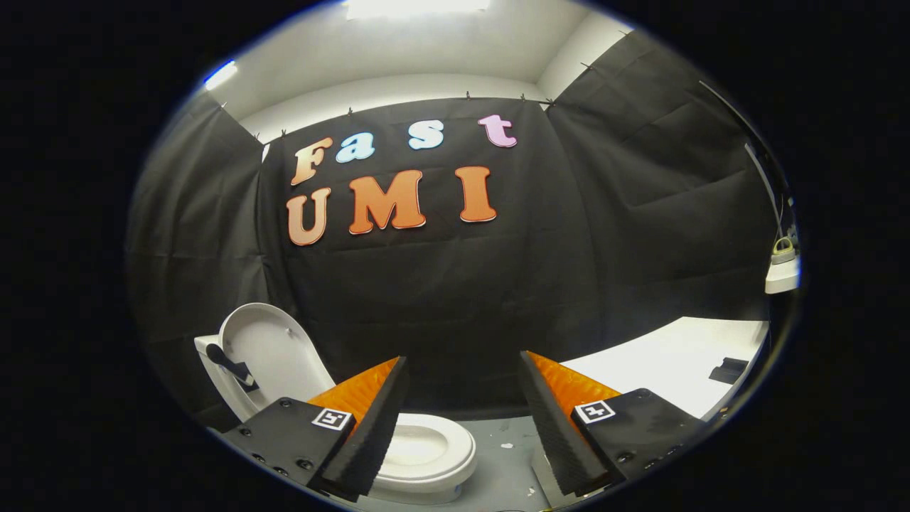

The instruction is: Open the toilet lid.

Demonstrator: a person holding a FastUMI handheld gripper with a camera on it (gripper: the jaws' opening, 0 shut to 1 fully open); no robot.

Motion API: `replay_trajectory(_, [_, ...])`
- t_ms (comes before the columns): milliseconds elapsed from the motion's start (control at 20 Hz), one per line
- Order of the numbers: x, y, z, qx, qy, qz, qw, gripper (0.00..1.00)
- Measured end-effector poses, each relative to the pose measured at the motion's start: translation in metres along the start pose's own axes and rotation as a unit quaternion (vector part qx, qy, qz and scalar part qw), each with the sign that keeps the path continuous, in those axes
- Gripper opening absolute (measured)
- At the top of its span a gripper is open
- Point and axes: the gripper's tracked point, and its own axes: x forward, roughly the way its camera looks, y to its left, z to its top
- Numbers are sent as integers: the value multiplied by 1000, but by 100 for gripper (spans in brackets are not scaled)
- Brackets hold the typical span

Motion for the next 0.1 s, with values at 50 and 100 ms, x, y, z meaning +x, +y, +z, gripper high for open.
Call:
replay_trajectory(50, [1,0,0,-2,0,0,1000,98])
replay_trajectory(100, [1,0,-1,-4,0,0,1000,98])
